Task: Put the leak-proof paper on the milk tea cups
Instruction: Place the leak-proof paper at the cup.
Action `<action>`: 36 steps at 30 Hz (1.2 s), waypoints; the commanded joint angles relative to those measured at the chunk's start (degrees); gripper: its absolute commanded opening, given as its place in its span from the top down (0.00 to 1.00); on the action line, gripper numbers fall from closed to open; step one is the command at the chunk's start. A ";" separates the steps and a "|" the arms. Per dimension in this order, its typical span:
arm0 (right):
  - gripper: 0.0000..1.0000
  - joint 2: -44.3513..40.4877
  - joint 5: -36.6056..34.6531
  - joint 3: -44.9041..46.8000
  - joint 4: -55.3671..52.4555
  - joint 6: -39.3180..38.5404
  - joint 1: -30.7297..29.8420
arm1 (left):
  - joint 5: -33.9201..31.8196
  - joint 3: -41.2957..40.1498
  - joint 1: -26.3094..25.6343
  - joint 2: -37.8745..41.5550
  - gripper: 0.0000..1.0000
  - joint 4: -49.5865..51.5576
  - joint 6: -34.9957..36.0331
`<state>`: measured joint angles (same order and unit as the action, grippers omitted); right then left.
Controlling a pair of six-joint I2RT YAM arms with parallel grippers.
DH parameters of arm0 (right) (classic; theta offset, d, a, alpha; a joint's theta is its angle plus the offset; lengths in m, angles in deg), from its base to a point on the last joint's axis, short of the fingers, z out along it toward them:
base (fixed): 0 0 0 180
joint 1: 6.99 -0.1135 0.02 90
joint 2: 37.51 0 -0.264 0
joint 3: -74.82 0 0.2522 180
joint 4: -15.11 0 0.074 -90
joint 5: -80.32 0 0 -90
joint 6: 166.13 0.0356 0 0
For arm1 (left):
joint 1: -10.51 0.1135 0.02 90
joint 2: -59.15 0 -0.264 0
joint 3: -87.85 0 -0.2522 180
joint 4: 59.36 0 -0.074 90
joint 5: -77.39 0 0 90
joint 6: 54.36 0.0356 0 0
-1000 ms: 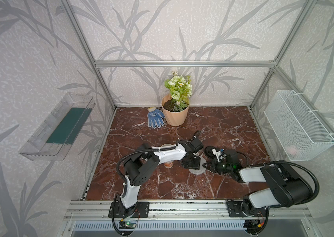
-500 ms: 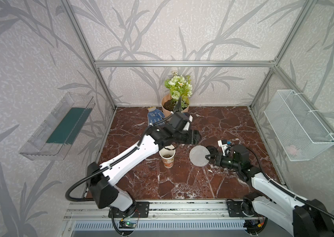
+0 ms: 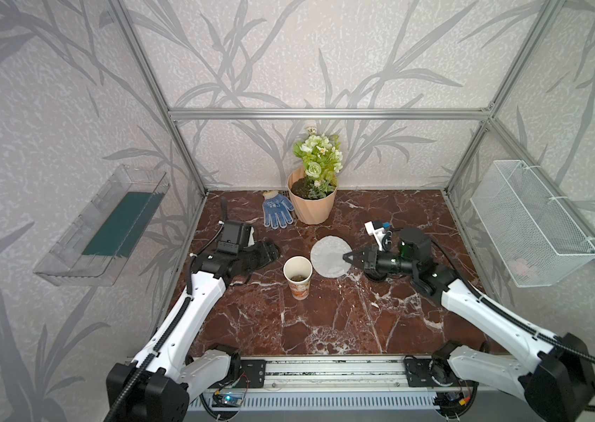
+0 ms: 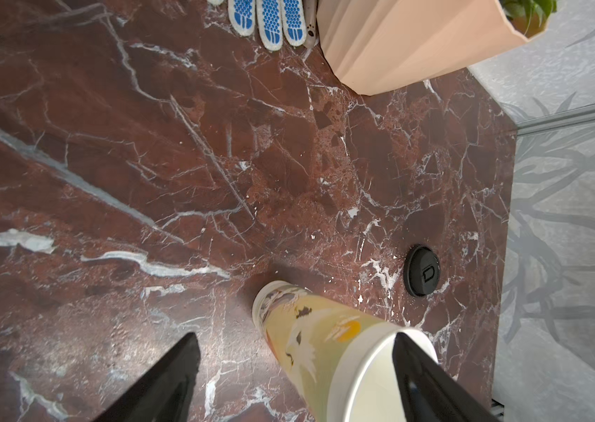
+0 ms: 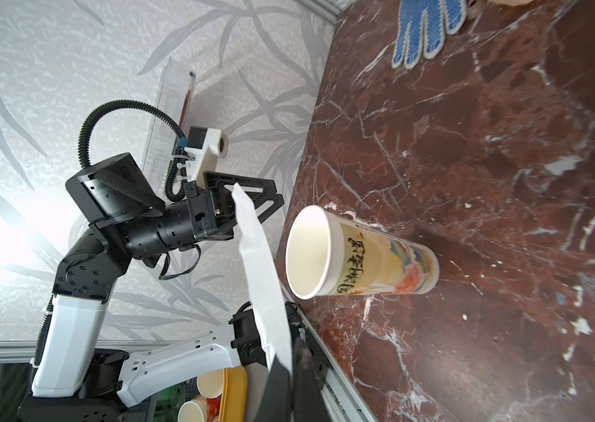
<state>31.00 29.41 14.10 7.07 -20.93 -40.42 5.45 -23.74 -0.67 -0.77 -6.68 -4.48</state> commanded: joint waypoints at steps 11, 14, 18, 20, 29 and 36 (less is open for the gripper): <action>1.00 15.07 -4.98 -13.48 -7.06 1.20 -10.05 | 13.99 -6.31 3.40 8.28 0.06 -7.39 -7.93; 1.00 16.43 -5.64 -13.92 -6.68 1.40 -10.25 | 16.27 -7.53 3.42 6.98 0.06 -8.53 -8.00; 1.00 17.82 -6.57 -14.80 -7.49 0.80 -10.33 | 17.13 -8.42 3.49 6.35 0.09 -9.46 -8.00; 0.99 18.38 -6.66 -15.31 -7.92 0.51 -10.27 | 17.44 -8.51 3.48 6.07 0.11 -9.48 -7.72; 0.73 20.08 -6.90 -17.00 -10.93 -1.59 -10.26 | 17.79 -8.92 3.48 3.87 0.15 -9.30 -6.55; 0.58 17.82 -11.23 -18.60 -18.01 -6.15 -10.34 | 17.88 -9.05 3.48 3.38 0.15 -9.43 -6.28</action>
<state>50.62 20.67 -2.25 -6.07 -23.75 -50.54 22.46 -32.07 2.48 2.73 -15.38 -11.41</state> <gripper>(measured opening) 0.408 0.847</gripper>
